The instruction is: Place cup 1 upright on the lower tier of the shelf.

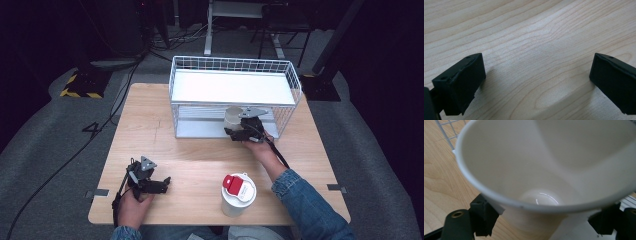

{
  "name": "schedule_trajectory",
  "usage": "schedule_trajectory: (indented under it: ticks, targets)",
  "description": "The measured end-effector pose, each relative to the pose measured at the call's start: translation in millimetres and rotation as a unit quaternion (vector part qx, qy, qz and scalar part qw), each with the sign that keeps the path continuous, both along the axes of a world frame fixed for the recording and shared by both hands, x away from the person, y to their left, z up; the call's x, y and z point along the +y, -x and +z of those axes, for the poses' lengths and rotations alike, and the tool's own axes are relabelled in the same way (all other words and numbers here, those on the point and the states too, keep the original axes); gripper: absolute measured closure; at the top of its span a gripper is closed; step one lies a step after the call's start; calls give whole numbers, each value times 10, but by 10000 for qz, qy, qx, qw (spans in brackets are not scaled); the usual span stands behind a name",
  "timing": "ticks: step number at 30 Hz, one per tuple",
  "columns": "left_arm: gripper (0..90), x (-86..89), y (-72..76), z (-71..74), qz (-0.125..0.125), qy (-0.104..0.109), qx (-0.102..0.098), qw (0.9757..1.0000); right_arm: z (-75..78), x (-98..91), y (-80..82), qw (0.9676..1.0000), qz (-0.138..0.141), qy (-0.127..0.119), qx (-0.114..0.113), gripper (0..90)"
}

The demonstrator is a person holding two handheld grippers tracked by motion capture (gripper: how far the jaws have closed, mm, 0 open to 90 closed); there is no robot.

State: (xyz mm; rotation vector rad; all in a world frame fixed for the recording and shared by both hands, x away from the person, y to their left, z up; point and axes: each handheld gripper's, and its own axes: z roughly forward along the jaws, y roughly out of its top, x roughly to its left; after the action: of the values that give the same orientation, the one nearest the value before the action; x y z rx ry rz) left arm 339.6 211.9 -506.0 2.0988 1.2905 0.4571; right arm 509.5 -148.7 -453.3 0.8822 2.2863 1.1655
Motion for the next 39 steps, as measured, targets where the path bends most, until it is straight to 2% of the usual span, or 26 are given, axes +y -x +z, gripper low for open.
schedule_trajectory:
  ticks: [17, 39]
  targets:
    - [8, 0, 0, 0, -2, -2, -2, 10000, -87, 35, -99, 9999, -110, -46, -26, 229]
    - [8, 0, 0, 1, -4, -10, 1, 10000, -158, 16, -181, 9997, -174, -118, 111, 229]
